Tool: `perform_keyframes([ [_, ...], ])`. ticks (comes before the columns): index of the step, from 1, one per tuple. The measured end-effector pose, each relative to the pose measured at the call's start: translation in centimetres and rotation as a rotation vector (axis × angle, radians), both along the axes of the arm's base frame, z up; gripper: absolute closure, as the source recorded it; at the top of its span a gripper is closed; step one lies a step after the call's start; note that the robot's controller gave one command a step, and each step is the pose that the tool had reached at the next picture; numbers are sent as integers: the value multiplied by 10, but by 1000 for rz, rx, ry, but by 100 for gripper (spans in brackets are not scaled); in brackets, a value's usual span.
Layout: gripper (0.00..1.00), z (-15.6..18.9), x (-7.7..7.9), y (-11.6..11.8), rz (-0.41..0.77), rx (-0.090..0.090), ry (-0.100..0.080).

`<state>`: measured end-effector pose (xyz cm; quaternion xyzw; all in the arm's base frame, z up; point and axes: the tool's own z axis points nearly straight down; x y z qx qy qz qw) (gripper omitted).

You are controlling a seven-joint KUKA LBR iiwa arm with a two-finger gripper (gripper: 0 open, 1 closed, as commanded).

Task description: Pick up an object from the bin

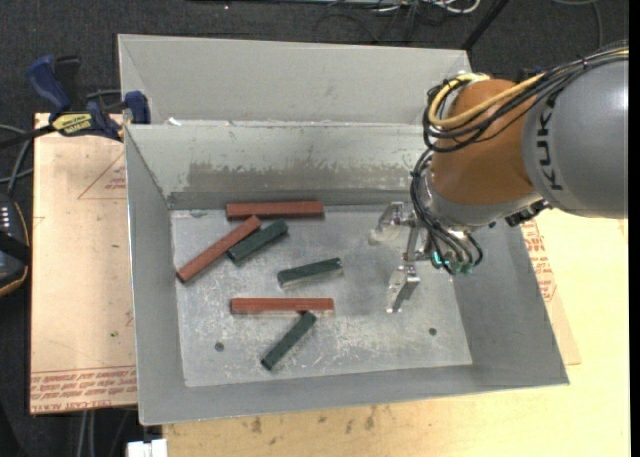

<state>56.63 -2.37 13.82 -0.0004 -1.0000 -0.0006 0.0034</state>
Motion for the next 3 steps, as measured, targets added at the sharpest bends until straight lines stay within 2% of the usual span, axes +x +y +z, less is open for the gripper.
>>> perform_keyframes([
  [1,0,4,2,0,1,0,-7],
  [2,100,-59,12,89,88,0,-20],
  [3,100,-59,12,89,88,0,-20],
])
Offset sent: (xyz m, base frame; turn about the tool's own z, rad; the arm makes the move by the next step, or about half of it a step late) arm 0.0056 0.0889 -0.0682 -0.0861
